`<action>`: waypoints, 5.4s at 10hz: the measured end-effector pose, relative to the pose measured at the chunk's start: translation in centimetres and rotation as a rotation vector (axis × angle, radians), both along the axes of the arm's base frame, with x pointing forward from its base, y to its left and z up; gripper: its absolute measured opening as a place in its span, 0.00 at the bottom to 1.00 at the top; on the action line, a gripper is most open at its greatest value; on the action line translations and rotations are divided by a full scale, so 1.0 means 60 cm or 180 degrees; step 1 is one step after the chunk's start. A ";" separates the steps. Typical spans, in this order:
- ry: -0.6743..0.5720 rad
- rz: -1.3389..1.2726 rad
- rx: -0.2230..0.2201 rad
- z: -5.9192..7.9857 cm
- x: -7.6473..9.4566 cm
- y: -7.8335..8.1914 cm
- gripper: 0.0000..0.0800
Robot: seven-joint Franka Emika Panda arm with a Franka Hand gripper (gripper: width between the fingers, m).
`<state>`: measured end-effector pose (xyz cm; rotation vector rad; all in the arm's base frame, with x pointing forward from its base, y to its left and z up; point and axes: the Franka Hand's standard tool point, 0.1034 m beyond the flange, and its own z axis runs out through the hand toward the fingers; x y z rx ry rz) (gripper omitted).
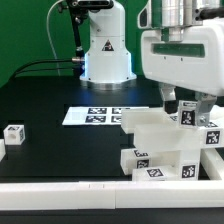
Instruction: Assemble chair
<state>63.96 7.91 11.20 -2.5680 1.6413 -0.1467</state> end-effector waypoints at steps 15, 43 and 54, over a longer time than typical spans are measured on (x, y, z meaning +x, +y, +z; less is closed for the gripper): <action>0.0012 0.0874 -0.0178 0.000 0.033 -0.005 0.34; 0.0080 0.0743 -0.0056 -0.004 0.026 -0.009 0.33; 0.0096 -0.2528 0.0321 -0.008 0.021 -0.004 0.43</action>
Offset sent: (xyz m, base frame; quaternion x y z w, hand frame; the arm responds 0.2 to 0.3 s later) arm 0.0000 0.0000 0.0000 0.0000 0.0000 -0.1296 0.9916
